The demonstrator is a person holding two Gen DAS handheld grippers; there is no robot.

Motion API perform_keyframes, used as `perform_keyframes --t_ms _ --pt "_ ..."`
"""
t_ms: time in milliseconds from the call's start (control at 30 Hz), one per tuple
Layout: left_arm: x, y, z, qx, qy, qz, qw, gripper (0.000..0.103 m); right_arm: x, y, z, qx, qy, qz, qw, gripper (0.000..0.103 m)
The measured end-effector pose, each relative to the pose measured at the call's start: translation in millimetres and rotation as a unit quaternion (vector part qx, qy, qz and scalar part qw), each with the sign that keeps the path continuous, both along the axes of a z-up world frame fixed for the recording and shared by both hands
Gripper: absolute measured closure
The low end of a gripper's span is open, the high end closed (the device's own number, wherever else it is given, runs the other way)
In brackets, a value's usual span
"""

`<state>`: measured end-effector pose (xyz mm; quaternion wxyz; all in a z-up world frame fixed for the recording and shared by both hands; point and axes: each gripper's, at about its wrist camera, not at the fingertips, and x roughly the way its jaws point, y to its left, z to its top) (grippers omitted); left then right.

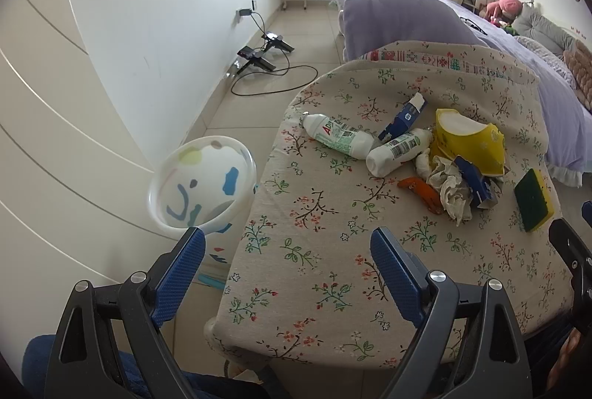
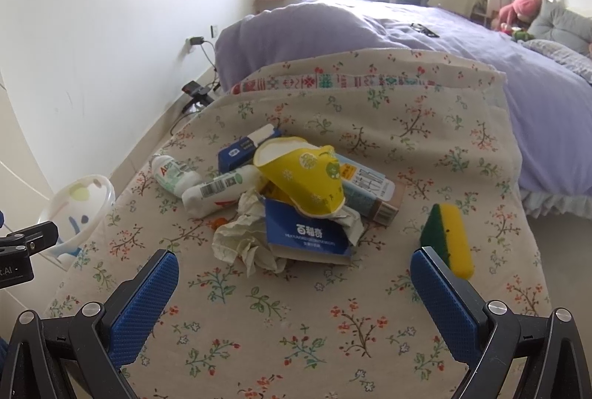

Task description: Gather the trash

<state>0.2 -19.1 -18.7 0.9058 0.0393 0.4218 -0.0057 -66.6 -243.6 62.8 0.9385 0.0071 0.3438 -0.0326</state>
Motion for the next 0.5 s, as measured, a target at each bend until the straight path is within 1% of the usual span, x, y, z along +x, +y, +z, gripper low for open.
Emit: perform_keyframes --t_ms 267,467,500 --pt "0.4 0.0 0.2 0.001 0.002 -0.001 1.0 0.01 0.3 -0.1 -1.9 0.001 0.005 0.0 1.0 0.0" --pt "1.5 -0.7 0.1 0.001 0.003 -0.002 1.0 0.01 3.0 1.1 -5.4 0.003 0.017 -0.003 1.0 0.0" --pt "1.2 -0.5 -0.2 0.002 0.004 -0.001 1.0 0.01 3.5 0.7 -6.3 -0.001 0.01 -0.004 1.0 0.0"
